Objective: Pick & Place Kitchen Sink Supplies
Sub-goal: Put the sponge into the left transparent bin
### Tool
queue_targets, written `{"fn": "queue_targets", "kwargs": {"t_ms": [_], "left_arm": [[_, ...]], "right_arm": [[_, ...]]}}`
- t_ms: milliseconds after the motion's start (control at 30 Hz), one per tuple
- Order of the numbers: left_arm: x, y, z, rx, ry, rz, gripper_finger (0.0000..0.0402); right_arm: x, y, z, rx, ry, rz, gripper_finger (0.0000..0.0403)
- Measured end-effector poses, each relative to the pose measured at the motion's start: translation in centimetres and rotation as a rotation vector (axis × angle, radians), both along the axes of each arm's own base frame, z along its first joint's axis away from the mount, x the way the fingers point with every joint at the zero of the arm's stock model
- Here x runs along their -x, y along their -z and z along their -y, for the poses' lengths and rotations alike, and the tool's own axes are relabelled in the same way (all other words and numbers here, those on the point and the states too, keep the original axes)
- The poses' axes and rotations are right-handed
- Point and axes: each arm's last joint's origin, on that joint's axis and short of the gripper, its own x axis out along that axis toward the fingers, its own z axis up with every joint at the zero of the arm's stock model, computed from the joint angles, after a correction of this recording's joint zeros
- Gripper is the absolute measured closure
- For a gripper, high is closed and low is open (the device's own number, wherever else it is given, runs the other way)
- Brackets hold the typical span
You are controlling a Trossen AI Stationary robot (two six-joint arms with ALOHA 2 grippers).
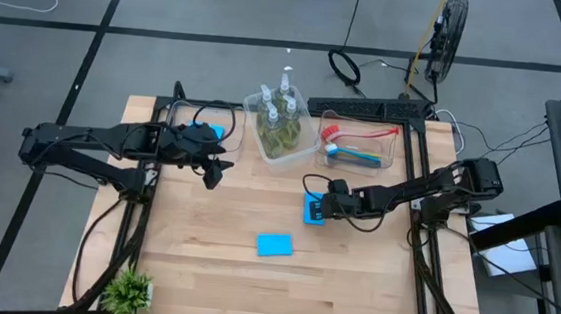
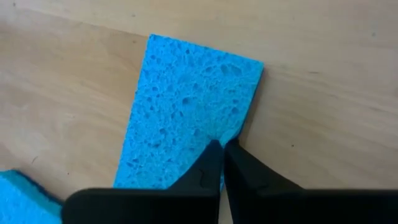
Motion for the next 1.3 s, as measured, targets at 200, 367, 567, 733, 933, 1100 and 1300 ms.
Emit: {"fn": "queue_targets", "kwargs": {"t_ms": [200, 367, 567, 733, 933, 1100, 1300], "left_arm": [[-0.1, 0.0, 0.6, 0.025, 0.016, 0.008, 0.0172], [-0.5, -0.1, 0.9, 0.071, 0.055, 0.039, 0.0172], [-2.0, -0.4, 0.9, 0.059, 0.081, 0.129, 0.0172], [-3.9, -0.2, 1.0, 0.050, 0.135, 0.187, 0.0172], [-5.8, 0.9, 1.3, 0.078, 0.178, 0.176, 0.0172], [-7.1, 1.9, 1.7, 0.085, 0.189, 0.170, 0.0172], [-8.7, 1.7, 2.7, 0.057, 0.240, 0.269, 0.0172]], "right_arm": [[0.2, -2.2, 0.0, 0.020, -0.051, 0.090, 0.0403], [0.0, -4.4, 0.0, 0.059, -0.108, 0.226, 0.0403], [-0.5, -6.7, 0.2, 0.187, -0.130, 0.396, 0.0403], [-1.1, -8.1, 0.1, 0.299, -0.162, 0.516, 0.0403], [-1.5, -9.5, -0.4, 0.459, -0.157, 0.606, 0.0403], [-2.1, -11.5, -0.9, 0.637, -0.163, 0.592, 0.0403], [-2.6, -13.4, -1.5, 0.764, -0.180, 0.584, 0.0403]]}}
